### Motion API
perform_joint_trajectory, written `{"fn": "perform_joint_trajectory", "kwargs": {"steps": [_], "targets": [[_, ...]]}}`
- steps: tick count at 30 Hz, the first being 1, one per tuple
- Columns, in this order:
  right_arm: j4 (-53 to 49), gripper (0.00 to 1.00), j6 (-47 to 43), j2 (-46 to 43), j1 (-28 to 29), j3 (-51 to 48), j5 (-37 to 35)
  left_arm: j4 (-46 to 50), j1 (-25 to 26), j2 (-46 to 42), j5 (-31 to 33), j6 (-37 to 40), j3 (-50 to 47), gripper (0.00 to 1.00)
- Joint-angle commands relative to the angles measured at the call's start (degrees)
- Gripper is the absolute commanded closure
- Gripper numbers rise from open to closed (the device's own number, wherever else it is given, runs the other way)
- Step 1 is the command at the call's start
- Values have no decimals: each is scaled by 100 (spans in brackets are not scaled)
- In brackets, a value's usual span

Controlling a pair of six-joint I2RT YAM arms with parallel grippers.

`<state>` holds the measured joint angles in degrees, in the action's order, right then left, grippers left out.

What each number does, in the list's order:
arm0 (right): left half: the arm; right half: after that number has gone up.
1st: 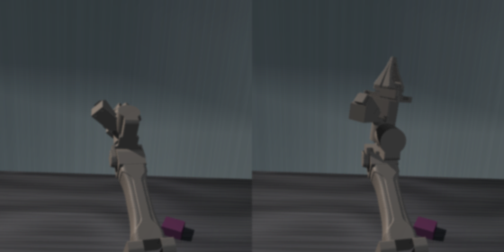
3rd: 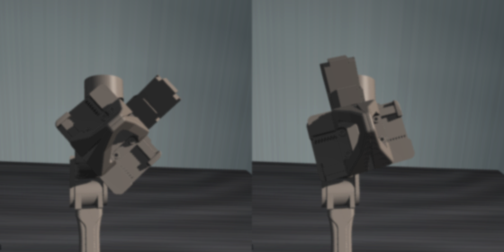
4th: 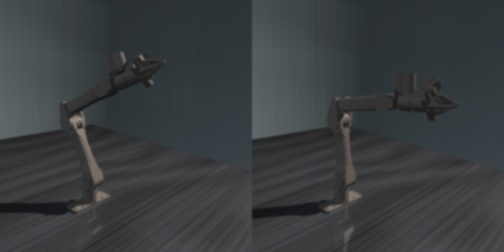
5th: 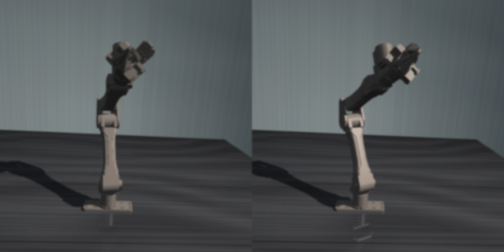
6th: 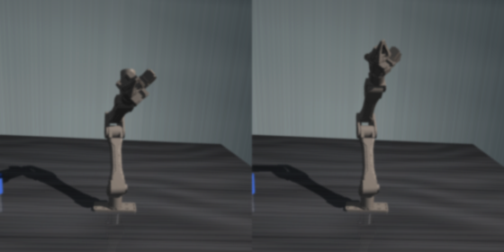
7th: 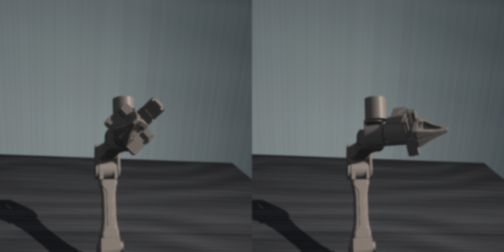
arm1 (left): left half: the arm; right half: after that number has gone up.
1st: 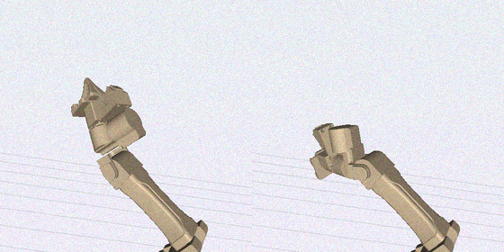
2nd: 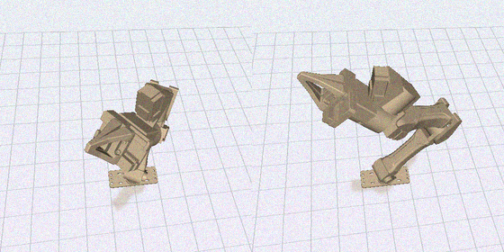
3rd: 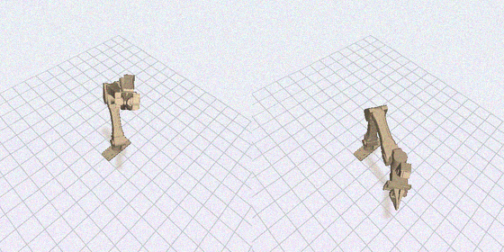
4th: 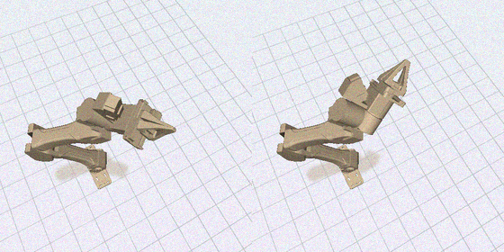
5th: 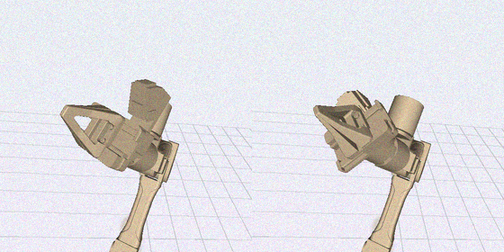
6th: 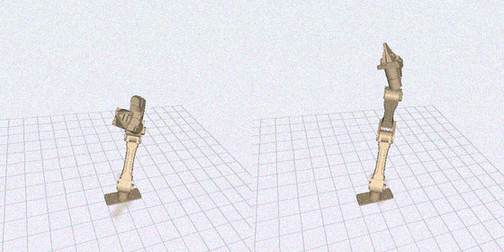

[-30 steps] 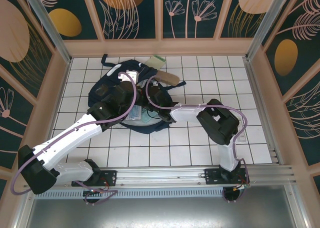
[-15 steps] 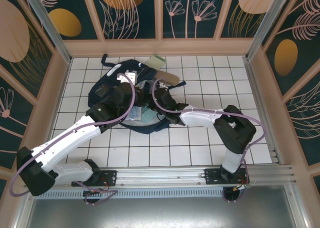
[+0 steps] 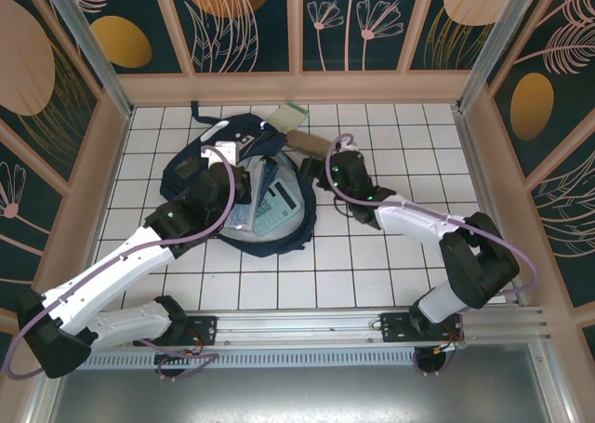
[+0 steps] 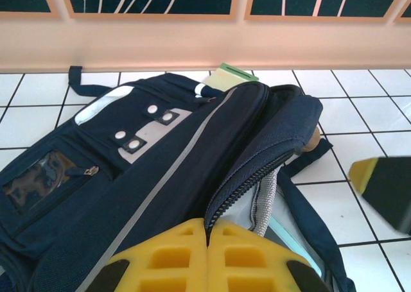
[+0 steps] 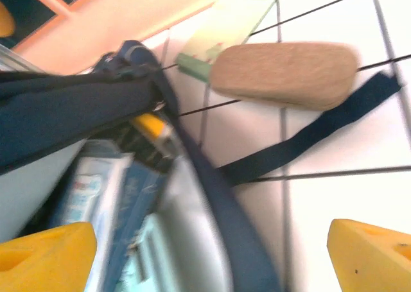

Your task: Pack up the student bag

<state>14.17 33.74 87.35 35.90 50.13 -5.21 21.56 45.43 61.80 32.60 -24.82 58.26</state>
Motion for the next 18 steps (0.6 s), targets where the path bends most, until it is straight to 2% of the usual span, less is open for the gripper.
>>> {"fn": "perform_joint_trajectory", "kwargs": {"steps": [1, 5, 9, 15, 18], "targets": [[141, 7, -988, 344, -416, 232, 827, -124, 17, -196, 356, -154, -7, 100], [-102, 6, -1676, 1120, -866, 1021, 1296, -143, 10, -145, 340, -224, -14, 100], [-50, 7, -1922, 1829, -1231, 1628, 1852, -126, 14, -77, 273, -268, 18, 100], [-120, 7, -2142, 2897, -1504, 2565, 2401, -56, 10, 41, 160, -304, 98, 100], [-544, 6, -2290, 3494, -1561, 3341, 2547, -30, 13, 69, 152, -295, 141, 100]]}}
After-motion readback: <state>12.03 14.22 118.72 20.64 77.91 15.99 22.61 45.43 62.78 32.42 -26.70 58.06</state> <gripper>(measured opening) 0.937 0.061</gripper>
